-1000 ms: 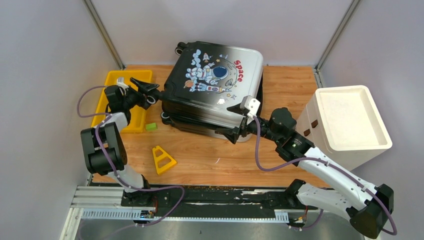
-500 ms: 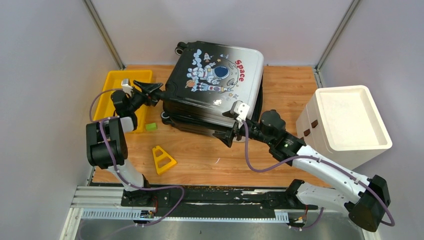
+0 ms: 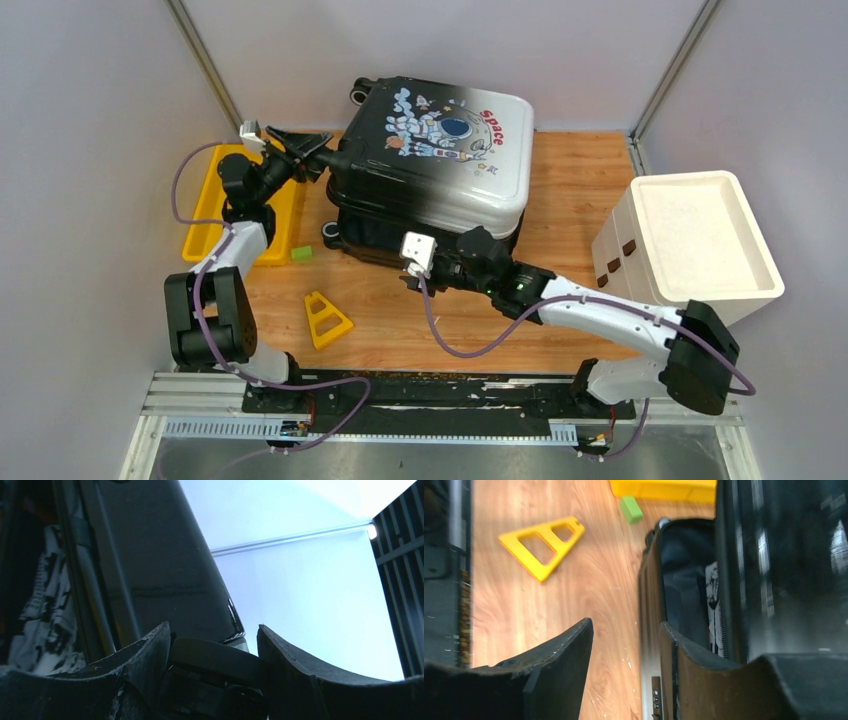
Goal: Open, take out, and arrange the luggage
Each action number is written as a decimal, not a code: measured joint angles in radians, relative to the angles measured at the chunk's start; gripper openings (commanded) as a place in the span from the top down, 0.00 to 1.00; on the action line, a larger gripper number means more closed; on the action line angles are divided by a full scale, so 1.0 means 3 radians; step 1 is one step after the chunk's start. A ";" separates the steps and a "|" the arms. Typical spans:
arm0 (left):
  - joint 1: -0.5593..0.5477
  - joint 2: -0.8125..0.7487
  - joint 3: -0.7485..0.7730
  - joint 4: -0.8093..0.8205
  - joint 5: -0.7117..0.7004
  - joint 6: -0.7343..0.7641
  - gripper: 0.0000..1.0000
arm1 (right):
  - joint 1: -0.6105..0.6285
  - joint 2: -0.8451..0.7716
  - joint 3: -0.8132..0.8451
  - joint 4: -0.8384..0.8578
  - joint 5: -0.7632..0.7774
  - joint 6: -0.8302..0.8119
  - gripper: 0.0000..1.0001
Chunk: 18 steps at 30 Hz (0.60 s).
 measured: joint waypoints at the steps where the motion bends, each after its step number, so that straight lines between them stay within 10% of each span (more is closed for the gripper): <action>1: -0.0019 -0.0028 0.0090 -0.0092 -0.0006 0.0018 0.38 | 0.0004 0.0095 0.0006 0.0003 0.0066 -0.0064 0.59; 18: -0.0060 -0.0038 0.0693 -0.0952 -0.0031 0.0235 0.35 | -0.0065 0.1063 -0.0036 0.1081 0.1507 -0.1211 0.75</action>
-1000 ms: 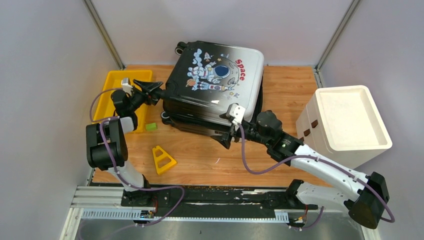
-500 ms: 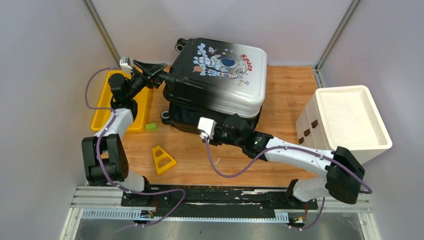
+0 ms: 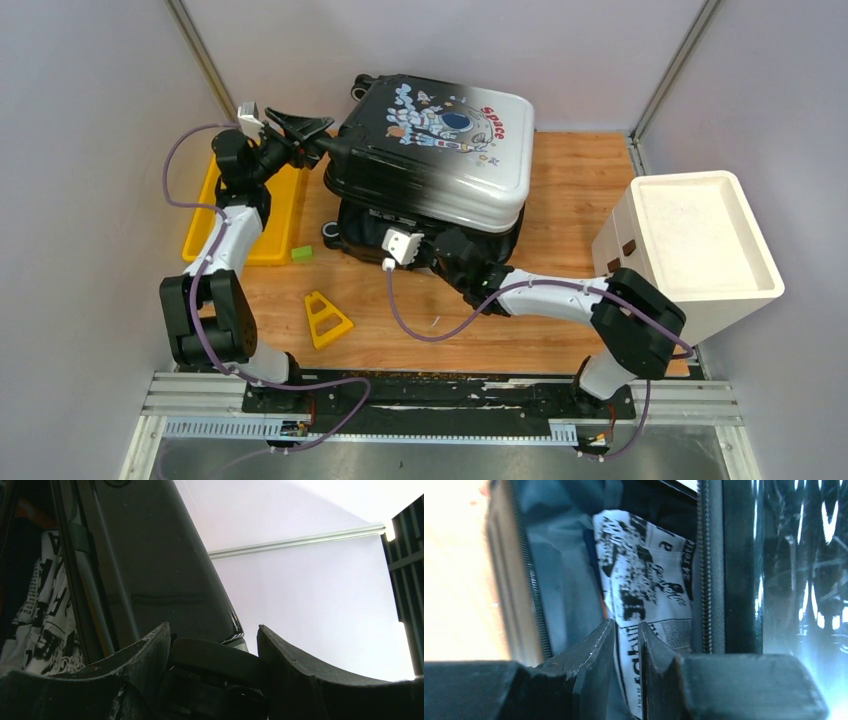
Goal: Open, take out, and arrange the luggage
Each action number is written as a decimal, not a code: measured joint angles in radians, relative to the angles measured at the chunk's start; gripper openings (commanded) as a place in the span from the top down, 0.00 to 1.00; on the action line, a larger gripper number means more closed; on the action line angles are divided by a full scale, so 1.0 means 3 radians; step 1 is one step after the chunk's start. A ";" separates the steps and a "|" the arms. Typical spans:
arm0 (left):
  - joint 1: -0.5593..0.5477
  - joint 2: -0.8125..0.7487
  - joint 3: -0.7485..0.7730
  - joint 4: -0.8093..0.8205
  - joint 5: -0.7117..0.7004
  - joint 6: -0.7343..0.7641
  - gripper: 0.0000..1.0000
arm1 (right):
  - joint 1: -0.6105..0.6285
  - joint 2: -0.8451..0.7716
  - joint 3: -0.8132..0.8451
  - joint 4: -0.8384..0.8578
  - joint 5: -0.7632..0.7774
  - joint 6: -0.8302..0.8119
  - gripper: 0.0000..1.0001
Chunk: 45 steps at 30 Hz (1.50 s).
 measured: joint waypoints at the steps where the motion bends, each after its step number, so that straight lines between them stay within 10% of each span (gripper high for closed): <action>1: 0.0000 0.0000 0.0023 -0.0041 -0.0001 0.0022 0.35 | -0.0018 0.0031 -0.0003 0.0055 0.0046 -0.0048 0.75; 9: -0.0023 0.0000 0.0266 -0.0454 -0.0003 0.0285 0.17 | -0.0182 0.0123 -0.0008 0.0383 0.0251 -0.0317 0.76; 24: 0.0114 -0.1176 0.0885 -0.3030 -0.0711 0.2939 0.06 | -0.1049 -0.0132 0.0459 0.0055 -0.0177 -0.0093 0.76; 34: 0.0022 -0.1375 -0.0342 -0.3311 -0.1113 0.3427 0.11 | -0.1564 0.0018 0.1156 -0.0041 -0.0561 0.0404 0.75; 45: -0.0554 -0.0360 -0.0287 -0.3029 -0.1333 0.3451 0.11 | -0.2036 0.0401 0.1834 -0.0172 -0.0902 0.0890 0.70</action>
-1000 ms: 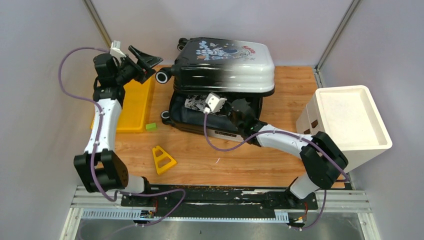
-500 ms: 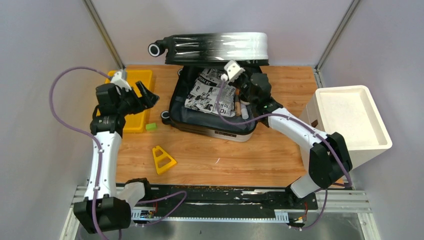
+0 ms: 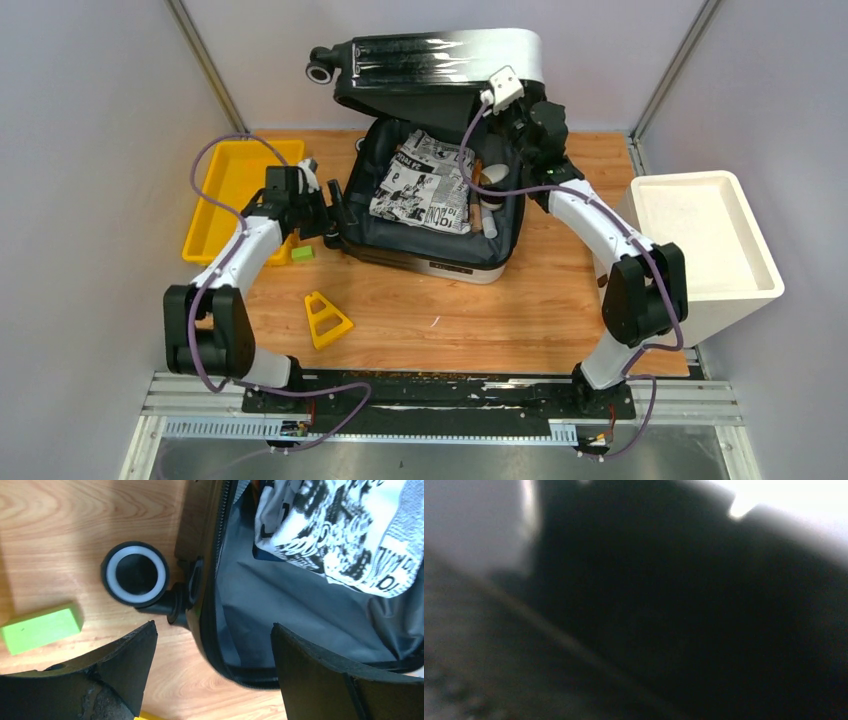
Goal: Open, take out, and arrange the luggage
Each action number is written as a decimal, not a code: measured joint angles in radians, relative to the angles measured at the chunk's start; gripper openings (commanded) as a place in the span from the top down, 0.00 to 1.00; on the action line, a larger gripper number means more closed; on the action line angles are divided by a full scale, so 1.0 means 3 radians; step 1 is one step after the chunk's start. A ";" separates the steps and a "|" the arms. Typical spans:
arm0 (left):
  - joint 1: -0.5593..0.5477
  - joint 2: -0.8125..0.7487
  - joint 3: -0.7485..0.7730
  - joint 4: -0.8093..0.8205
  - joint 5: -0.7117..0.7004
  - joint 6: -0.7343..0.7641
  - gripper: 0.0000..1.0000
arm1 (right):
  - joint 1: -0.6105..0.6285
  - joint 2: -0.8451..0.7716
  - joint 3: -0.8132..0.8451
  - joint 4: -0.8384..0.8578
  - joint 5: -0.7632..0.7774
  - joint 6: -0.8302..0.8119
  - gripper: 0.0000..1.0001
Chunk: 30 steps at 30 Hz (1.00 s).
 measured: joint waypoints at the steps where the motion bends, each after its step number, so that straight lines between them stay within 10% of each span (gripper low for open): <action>1: -0.0060 0.0113 0.0029 0.0032 -0.0045 0.0008 0.11 | -0.0062 0.0023 0.0005 0.0003 -0.0027 0.0034 0.70; 11: -0.0268 0.0716 0.0341 -0.0020 -0.0125 0.0305 0.57 | -0.0402 0.0309 0.0280 0.0094 -0.0290 0.0364 0.70; 30: -0.0765 0.0360 -0.0006 0.0106 -0.0137 0.0056 0.60 | -0.0771 0.1069 0.0930 -0.0008 -0.0435 0.1177 0.69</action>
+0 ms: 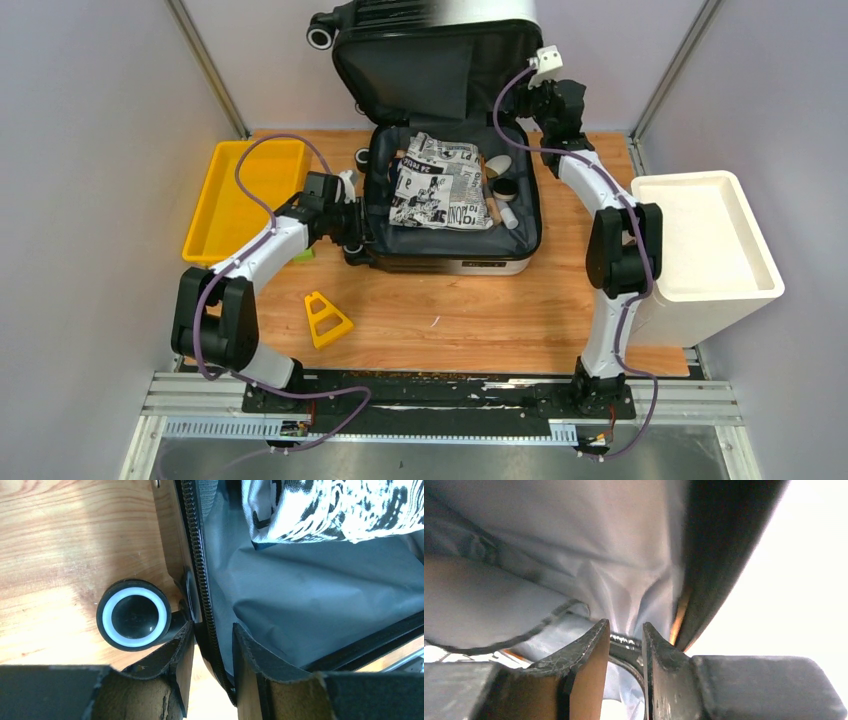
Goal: Open, take out, and arrange the luggage
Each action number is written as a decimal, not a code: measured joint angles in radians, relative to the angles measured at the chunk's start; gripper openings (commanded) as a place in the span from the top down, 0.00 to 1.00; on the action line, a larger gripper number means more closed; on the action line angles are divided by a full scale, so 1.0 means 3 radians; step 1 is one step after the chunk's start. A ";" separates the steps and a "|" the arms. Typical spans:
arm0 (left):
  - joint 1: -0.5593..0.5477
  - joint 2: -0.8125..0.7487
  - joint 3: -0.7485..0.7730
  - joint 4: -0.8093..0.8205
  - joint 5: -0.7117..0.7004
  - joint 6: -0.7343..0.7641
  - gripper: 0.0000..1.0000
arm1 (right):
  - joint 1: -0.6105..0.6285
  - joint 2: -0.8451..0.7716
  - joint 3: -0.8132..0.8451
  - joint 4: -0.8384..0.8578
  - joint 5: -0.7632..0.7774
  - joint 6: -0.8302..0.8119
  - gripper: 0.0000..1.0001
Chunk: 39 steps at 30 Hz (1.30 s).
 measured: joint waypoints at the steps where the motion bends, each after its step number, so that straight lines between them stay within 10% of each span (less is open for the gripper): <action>1: 0.0000 -0.0015 0.0000 -0.0006 -0.0005 -0.0006 0.59 | -0.0017 0.0062 0.0027 -0.0056 0.0003 0.0033 0.69; 29: -0.0013 -0.0397 -0.0259 0.0081 -0.0111 -0.0074 0.57 | -0.0153 0.0941 0.0895 -0.0830 0.0202 0.0618 0.67; 39: -0.0014 -0.0731 -0.0095 -0.0210 -0.0155 -0.0131 0.21 | -0.0159 0.0945 0.0895 -0.0960 0.0198 0.0688 0.64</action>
